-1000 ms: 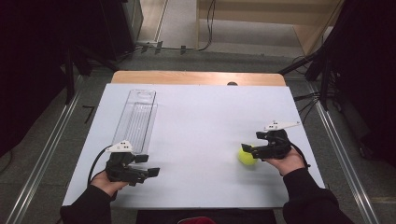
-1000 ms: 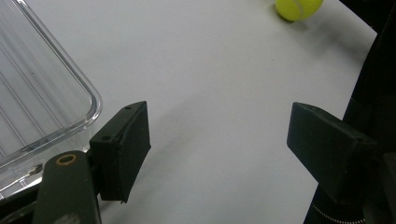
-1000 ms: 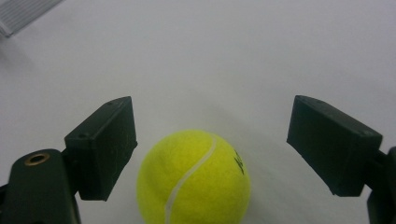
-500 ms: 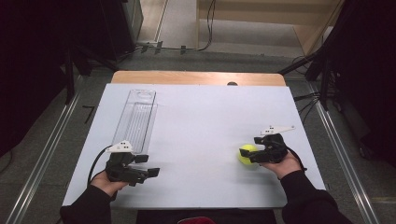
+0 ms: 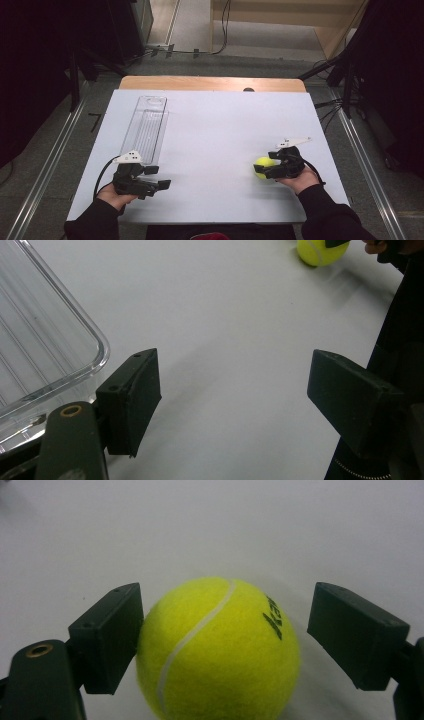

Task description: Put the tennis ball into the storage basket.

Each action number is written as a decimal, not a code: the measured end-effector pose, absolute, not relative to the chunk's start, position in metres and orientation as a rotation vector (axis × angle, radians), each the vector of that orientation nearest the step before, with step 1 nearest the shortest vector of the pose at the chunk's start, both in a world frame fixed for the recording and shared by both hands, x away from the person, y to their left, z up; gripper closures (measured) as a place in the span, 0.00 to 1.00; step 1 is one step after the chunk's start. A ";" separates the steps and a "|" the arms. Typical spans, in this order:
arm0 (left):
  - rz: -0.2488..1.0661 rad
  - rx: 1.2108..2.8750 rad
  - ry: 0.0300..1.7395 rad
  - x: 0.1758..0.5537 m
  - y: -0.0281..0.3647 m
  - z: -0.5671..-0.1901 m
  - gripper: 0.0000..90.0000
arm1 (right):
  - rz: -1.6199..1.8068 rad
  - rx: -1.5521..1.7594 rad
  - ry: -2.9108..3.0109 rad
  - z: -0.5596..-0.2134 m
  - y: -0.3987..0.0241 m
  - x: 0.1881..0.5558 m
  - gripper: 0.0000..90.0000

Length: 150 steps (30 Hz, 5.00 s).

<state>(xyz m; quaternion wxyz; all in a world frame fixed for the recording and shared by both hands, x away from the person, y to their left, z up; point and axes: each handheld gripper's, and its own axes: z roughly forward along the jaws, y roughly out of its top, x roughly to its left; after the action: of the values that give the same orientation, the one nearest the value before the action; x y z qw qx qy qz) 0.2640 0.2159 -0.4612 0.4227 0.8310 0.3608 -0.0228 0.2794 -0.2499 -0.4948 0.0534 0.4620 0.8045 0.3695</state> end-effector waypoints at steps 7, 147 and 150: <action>-0.058 2.082 0.903 0.264 0.216 -0.461 0.25 | 1.113 1.397 2.492 -0.498 -0.248 0.279 0.15; -0.049 2.082 0.893 0.265 0.216 -0.462 0.25 | 1.302 1.148 2.596 -0.440 -0.135 0.329 0.28; -0.047 2.084 0.898 0.265 0.217 -0.462 0.25 | 1.305 1.137 2.600 -0.438 -0.130 0.330 0.28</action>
<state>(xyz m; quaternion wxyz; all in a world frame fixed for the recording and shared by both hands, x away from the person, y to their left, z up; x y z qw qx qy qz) 0.2650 0.2165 -0.4624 0.4224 0.8323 0.3585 -0.0186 0.3303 -0.1303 -0.4382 0.0088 0.3640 0.8324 0.4178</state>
